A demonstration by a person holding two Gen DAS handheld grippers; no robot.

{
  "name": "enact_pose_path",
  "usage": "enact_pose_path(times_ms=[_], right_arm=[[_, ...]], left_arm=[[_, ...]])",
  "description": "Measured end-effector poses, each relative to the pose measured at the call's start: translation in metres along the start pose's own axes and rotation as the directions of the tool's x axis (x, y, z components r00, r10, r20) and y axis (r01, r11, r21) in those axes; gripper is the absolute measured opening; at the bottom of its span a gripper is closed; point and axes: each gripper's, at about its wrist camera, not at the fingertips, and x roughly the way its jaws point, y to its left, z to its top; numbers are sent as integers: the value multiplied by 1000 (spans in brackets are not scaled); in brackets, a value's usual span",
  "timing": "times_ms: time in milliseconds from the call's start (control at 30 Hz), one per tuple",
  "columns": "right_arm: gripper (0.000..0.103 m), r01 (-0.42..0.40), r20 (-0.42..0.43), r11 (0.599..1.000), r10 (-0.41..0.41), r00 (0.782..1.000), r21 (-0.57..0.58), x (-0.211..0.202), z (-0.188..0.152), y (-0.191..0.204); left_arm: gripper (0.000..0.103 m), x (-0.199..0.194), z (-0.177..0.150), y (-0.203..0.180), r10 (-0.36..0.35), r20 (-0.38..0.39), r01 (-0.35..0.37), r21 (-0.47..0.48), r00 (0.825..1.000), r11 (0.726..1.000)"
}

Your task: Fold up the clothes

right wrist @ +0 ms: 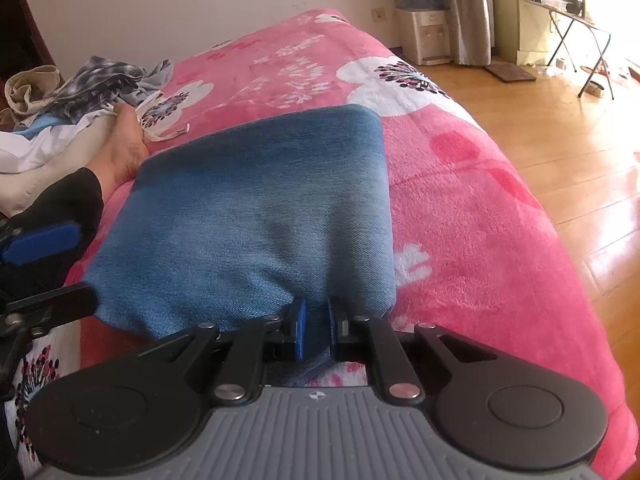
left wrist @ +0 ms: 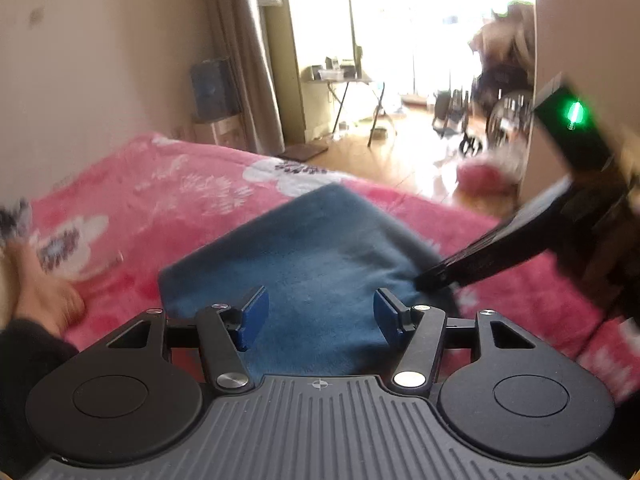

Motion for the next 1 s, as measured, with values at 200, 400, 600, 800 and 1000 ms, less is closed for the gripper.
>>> enact_pose_path(times_ms=[200,400,600,800,1000], right_arm=[[12,12,-8,1000,-12,1000,8,1,1,2],[12,17,-2,1000,-17,1000,17,0,0,2],[12,17,-2,1000,-17,1000,16,0,1,1],[12,15,4,1000,-15,1000,17,0,0,1],[12,11,7,1000,-11,1000,18,0,-1,1]], left_arm=[[65,14,-30,-18,75,-87,-65,112,993,992],[66,-17,-34,-7,115,-124,-108,68,986,992],[66,-50,-11,21,50,-12,-51,-171,999,984],[66,-19,4,16,62,3,-61,-124,998,990],[66,23,-11,20,23,-89,-37,-156,996,987]])
